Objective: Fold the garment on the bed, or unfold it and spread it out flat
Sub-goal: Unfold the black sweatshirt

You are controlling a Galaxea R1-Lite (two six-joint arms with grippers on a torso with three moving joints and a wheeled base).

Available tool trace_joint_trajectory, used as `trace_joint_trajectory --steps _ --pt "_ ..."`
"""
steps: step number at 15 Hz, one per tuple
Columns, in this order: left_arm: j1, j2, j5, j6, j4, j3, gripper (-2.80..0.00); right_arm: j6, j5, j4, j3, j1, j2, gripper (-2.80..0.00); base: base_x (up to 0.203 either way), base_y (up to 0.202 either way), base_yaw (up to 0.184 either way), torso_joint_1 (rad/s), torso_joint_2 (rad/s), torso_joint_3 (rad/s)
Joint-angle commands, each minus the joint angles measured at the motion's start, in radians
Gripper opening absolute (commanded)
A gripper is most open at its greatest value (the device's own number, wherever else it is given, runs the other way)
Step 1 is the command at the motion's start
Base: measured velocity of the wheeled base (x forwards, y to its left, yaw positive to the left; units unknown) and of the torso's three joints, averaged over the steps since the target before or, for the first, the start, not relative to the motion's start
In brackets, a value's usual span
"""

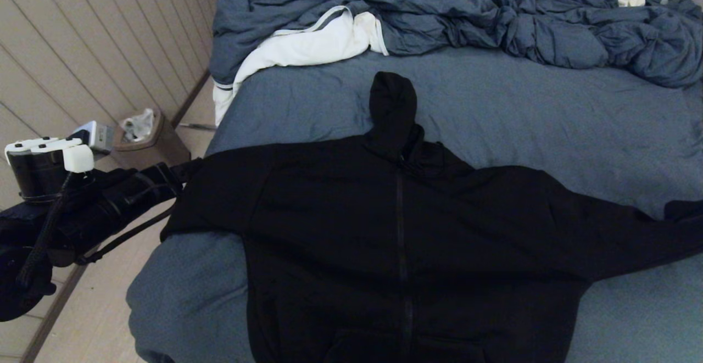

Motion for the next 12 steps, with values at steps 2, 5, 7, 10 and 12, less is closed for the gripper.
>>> trace_joint_trajectory --steps 2,5,7,10,12 --pt "0.001 0.001 -0.001 -0.003 -0.005 0.004 0.0 -0.002 0.0 -0.003 0.003 0.0 -0.007 0.0 0.0 0.0 0.0 0.0 0.0 0.0" --pt "0.006 0.002 -0.002 -0.003 -0.008 0.005 0.0 0.0 0.003 -0.004 0.003 -0.001 -0.017 0.0 0.0 0.0 0.0 0.0 0.0 0.0" --pt "0.007 0.001 -0.003 -0.003 -0.008 0.005 0.0 0.004 0.016 -0.002 0.005 -0.002 -0.045 0.0 0.0 0.0 0.0 0.0 0.0 0.0" --pt "0.007 -0.007 -0.001 -0.004 -0.008 0.005 0.0 0.008 0.032 0.001 0.018 -0.004 -0.11 0.0 0.0 0.0 0.0 0.0 0.0 0.0" --pt "0.007 -0.01 -0.001 -0.004 -0.008 0.007 0.0 0.007 0.037 0.004 0.034 -0.004 -0.13 0.0 0.0 0.0 0.0 0.0 0.0 0.0"
